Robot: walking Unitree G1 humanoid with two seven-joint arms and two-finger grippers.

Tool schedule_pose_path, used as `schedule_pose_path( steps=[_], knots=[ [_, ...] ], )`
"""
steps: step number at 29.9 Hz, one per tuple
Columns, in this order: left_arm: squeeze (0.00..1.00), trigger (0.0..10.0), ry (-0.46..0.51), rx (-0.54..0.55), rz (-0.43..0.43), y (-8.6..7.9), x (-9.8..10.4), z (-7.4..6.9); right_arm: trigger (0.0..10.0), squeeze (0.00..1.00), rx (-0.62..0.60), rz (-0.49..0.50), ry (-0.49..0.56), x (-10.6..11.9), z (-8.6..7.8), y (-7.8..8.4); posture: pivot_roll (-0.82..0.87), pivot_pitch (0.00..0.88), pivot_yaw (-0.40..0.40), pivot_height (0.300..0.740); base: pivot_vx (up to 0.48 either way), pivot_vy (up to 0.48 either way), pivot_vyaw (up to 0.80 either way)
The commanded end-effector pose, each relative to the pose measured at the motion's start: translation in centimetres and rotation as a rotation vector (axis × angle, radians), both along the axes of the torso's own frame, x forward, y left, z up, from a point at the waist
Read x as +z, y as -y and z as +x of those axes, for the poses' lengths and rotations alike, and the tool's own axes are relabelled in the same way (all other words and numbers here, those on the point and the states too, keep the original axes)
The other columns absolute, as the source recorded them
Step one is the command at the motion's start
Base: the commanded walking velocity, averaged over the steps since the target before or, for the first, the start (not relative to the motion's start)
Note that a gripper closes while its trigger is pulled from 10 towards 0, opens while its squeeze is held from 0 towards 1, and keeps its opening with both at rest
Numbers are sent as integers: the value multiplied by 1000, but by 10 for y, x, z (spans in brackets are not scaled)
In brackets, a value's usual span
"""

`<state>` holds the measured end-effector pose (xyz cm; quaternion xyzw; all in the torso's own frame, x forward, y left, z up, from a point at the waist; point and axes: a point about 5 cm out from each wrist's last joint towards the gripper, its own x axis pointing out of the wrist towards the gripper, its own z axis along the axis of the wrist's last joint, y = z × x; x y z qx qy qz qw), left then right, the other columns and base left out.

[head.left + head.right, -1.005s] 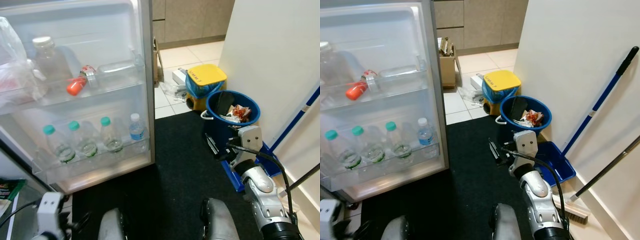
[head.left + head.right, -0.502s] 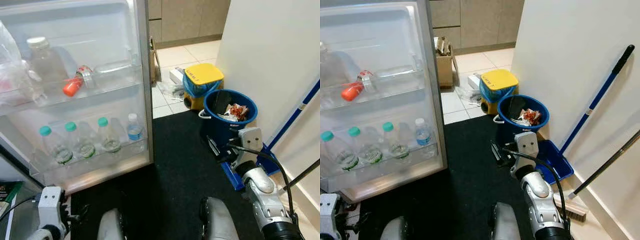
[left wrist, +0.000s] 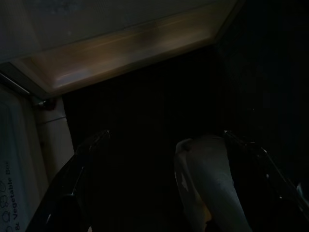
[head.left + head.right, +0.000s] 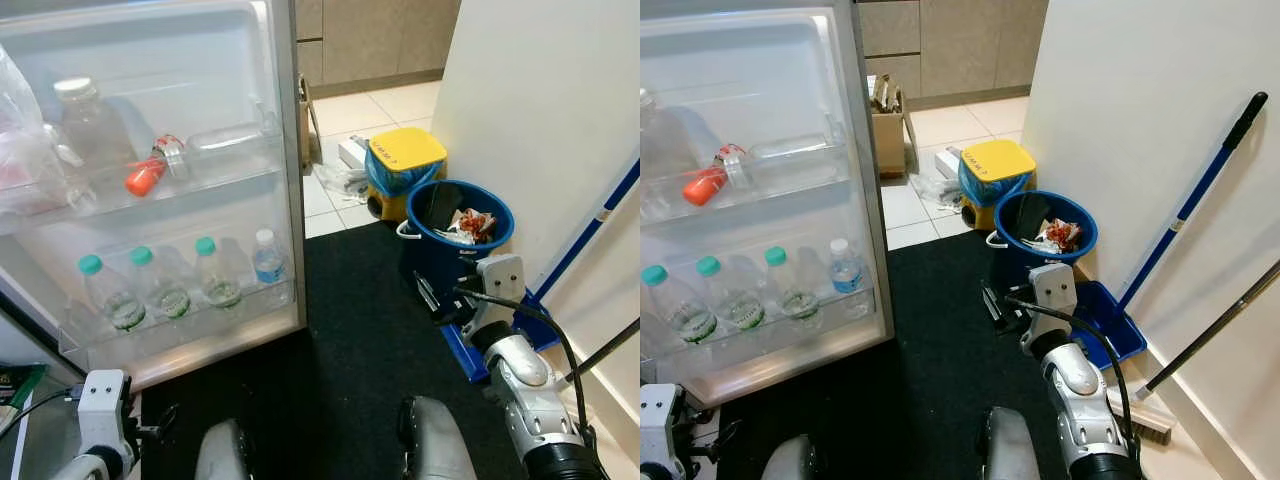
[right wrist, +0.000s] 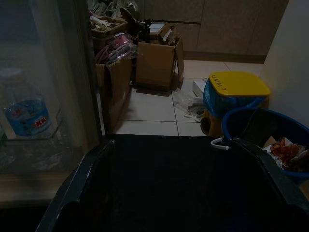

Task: Restocking fridge

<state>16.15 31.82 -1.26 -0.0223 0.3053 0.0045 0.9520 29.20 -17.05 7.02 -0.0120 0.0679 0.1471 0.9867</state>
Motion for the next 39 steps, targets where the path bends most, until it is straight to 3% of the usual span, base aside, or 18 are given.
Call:
schedule_pose_path(
  steps=[1, 39],
  knots=[
    [0, 10000, -8, -2, -11, 6, -5, -1, 10000, 0, -12, -4, -3, -1, 1, 2, -5, 0, -38, 559, 0, 0, 0],
    [0, 10000, 0, 7, -11, 8, -4, 5, 10000, 0, -15, -7, 2, 1, 3, 3, -7, 0, -41, 707, 0, 0, 0]
  ],
)
